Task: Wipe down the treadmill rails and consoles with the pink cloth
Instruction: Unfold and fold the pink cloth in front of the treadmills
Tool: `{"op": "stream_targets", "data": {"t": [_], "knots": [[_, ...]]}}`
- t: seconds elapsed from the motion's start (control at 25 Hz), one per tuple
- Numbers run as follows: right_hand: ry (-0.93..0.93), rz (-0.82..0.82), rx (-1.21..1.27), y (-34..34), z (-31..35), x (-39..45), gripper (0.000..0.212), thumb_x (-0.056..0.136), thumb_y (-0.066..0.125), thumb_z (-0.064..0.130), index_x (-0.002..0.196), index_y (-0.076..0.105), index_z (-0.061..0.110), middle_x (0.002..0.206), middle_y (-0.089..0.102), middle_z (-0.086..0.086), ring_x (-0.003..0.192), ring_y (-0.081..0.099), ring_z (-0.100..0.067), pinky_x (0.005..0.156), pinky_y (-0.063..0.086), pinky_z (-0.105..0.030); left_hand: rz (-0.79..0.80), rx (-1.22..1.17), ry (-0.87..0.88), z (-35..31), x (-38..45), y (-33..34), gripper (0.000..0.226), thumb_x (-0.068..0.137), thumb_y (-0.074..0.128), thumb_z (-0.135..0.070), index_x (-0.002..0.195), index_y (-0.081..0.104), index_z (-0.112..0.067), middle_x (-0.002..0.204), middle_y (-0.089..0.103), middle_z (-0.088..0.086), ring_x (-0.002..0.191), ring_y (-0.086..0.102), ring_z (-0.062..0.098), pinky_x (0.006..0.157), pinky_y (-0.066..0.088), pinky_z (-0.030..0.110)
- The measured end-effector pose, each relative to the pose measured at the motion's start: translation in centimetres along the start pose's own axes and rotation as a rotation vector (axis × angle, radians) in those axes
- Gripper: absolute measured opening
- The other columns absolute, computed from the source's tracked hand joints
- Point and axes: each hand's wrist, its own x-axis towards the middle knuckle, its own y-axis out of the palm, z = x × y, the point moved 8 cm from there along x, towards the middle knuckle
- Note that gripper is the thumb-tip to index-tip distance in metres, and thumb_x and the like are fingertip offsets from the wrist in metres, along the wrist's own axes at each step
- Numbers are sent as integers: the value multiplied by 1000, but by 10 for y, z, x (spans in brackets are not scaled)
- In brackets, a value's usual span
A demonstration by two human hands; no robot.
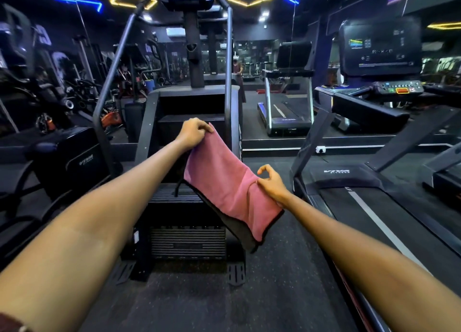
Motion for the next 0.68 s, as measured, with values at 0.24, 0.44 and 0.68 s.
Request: {"op": "stream_targets", "data": {"t": [0.24, 0.44, 0.68], "knots": [[220, 145, 552, 19, 36, 3, 28, 79, 34, -19, 82, 59, -6, 76, 58, -15, 65, 59, -23, 52, 56, -23, 204, -253, -34, 10, -46, 52, 22, 93, 51, -9, 101, 70, -1, 107, 63, 10, 98, 57, 11, 91, 38, 26], [110, 59, 362, 12, 44, 9, 19, 80, 63, -12, 68, 57, 3, 60, 64, -8, 46, 64, -9, 49, 55, -19, 320, -537, -135, 11, -70, 64, 22, 93, 46, -28, 88, 66, -17, 97, 57, -13, 100, 50, 7, 81, 41, 29], [122, -5, 367, 7, 50, 14, 20, 90, 59, 8, 71, 54, 9, 58, 61, -7, 37, 58, -3, 41, 49, -16, 427, -164, 47, 8, -75, 71, 49, 75, 77, -26, 119, 61, -14, 110, 45, -1, 104, 46, 13, 87, 35, 20]]}}
